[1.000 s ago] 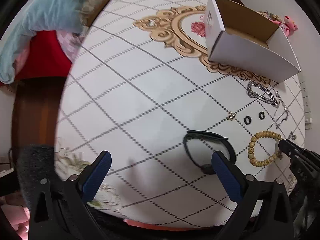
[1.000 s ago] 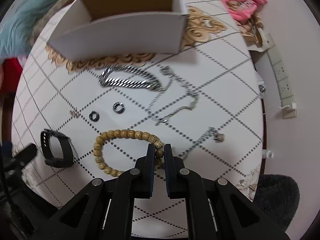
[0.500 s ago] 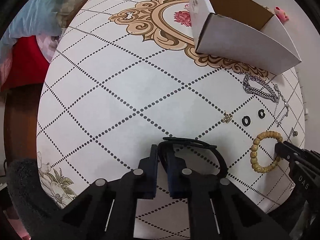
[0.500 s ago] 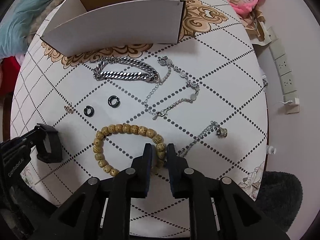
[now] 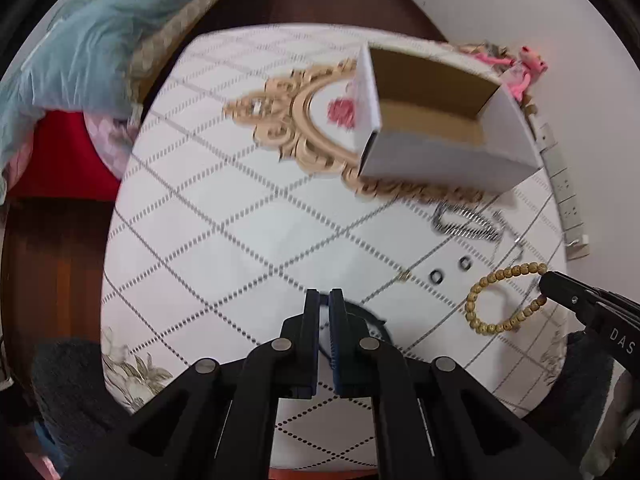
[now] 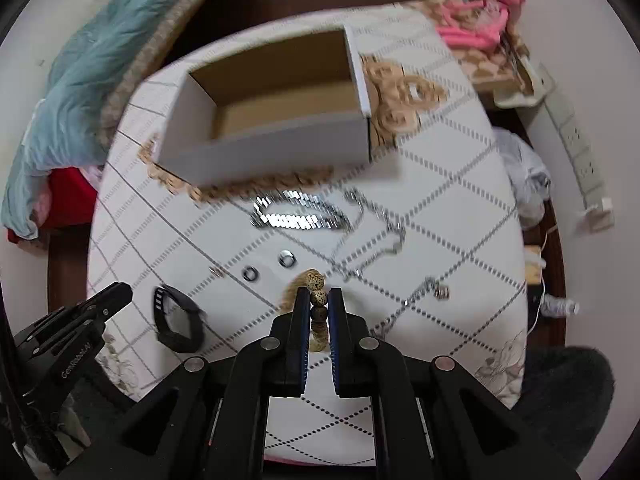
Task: Organize jewelry
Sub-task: 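Close the left gripper on the black band while the right gripper grasps the bead bracelet, then carry both items into the white box and open both grippers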
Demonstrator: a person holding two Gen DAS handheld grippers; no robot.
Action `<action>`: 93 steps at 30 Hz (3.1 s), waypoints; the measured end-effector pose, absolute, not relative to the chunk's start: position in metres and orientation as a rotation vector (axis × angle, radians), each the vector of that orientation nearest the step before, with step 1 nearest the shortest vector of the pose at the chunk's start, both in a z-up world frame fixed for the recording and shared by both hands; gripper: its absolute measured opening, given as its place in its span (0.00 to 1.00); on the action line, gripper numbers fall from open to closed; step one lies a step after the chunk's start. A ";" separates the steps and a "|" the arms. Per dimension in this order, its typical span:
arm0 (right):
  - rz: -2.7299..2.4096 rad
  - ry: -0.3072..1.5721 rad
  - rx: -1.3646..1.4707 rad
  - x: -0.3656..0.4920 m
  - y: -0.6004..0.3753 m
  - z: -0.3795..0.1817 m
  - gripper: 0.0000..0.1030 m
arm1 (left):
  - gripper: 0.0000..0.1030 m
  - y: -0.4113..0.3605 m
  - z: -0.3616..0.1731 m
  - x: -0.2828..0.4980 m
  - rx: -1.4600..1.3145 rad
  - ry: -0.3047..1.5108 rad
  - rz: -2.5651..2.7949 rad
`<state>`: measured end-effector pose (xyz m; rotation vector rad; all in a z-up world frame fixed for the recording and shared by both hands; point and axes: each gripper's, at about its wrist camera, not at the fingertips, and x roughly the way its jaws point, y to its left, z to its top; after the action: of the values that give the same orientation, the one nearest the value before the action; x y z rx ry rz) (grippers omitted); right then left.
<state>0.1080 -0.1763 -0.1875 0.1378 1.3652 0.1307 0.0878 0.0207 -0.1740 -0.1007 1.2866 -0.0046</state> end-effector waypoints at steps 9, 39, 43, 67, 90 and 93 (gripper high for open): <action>0.154 1.307 0.156 0.129 -0.175 -0.168 0.09 | 0.18 0.036 -0.174 0.089 -0.285 1.336 -0.013; 0.121 1.291 0.191 0.114 -0.186 -0.170 0.09 | 0.02 0.010 -0.175 0.079 -0.213 1.271 -0.076; 0.167 1.227 0.207 0.126 -0.183 -0.135 0.09 | 0.02 0.016 -0.136 0.102 -0.222 1.195 -0.115; 0.261 1.350 0.152 0.304 -0.169 -0.176 0.10 | 0.11 -0.008 -0.158 0.278 -0.161 1.316 -0.145; 0.004 1.315 -0.066 0.257 -0.183 -0.204 0.96 | 1.00 0.008 -0.142 0.239 -0.003 1.141 0.085; -0.001 1.307 -0.058 0.253 -0.181 -0.201 0.96 | 1.00 0.007 -0.141 0.233 -0.001 1.141 0.089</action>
<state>0.2527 -0.1815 -0.2012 -0.0584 1.3071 -0.0011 0.2330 0.0073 -0.1407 -0.0012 1.1411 0.0887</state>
